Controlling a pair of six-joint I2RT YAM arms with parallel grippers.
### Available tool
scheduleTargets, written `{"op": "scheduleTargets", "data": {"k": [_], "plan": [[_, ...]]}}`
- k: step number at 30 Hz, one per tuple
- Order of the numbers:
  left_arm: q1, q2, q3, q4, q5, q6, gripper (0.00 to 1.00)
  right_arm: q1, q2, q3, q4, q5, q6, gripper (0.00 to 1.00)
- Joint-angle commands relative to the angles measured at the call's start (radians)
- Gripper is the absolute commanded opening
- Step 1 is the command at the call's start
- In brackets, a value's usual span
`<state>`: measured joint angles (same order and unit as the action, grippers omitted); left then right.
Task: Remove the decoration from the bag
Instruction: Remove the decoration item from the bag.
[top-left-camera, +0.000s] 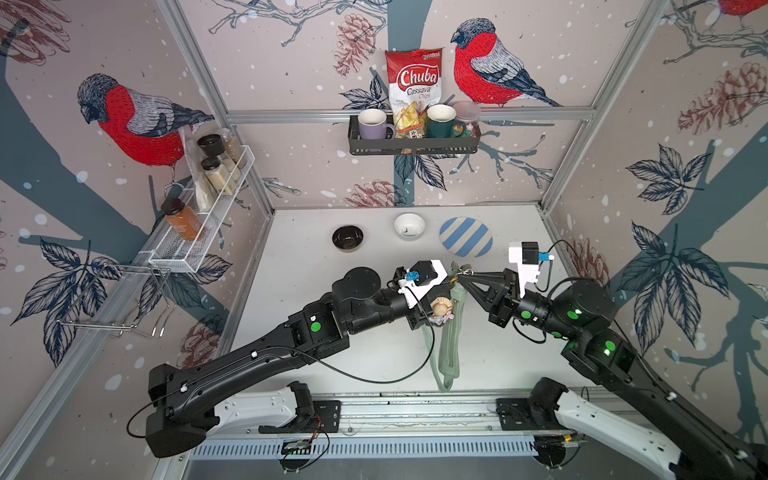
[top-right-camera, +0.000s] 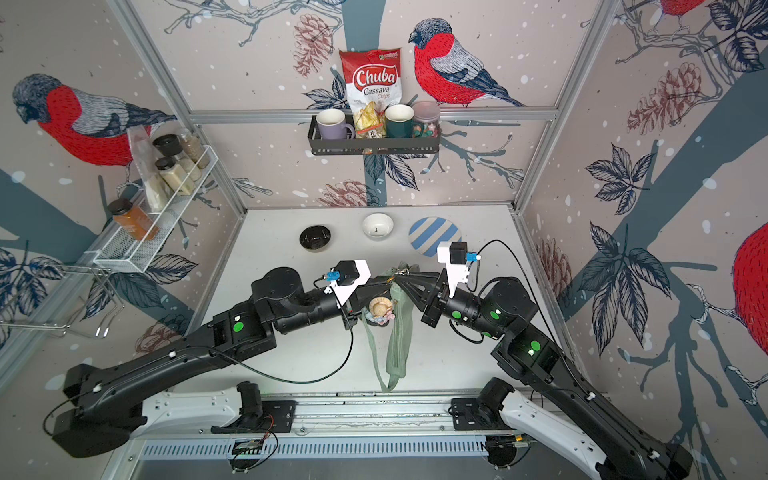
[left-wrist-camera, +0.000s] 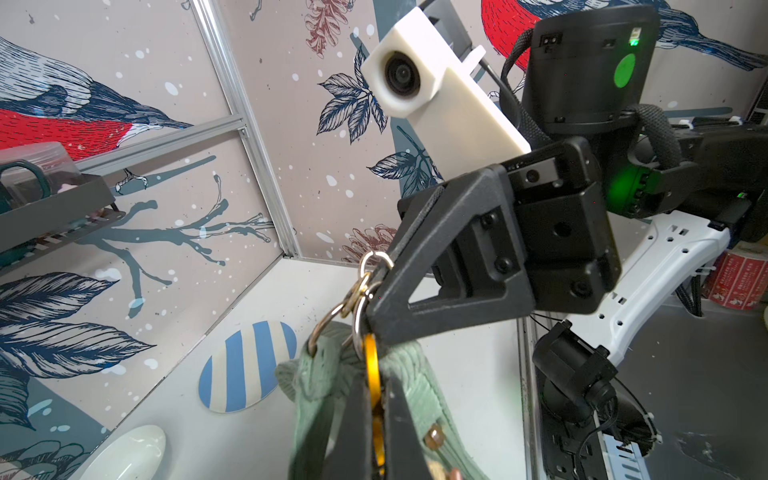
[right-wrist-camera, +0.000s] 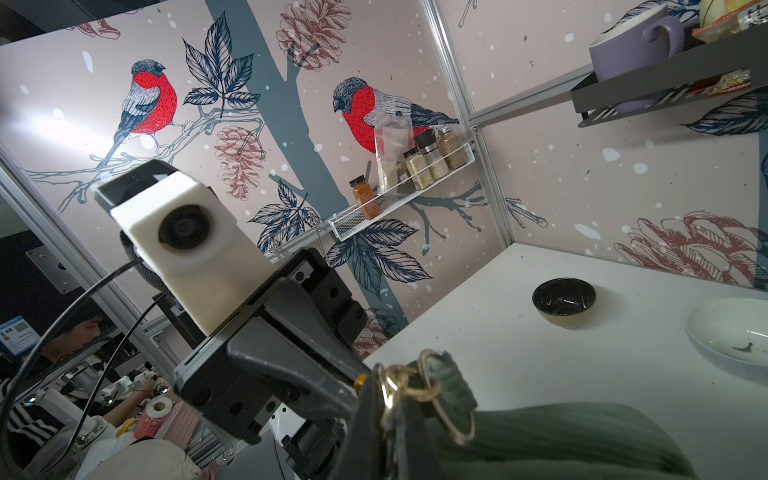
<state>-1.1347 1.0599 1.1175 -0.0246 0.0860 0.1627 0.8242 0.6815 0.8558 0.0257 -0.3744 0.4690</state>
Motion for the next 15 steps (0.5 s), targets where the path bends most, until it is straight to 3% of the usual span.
{"op": "scheduleTargets", "data": {"k": [1,15], "plan": [[0.001,-0.023,-0.022,0.166,0.047,-0.023,0.00,0.001,0.001,-0.003,-0.016,0.035,0.030,0.00],[0.000,-0.050,-0.042,0.173,0.037,-0.039,0.00,-0.001,-0.026,-0.024,-0.041,0.110,0.037,0.00]]}}
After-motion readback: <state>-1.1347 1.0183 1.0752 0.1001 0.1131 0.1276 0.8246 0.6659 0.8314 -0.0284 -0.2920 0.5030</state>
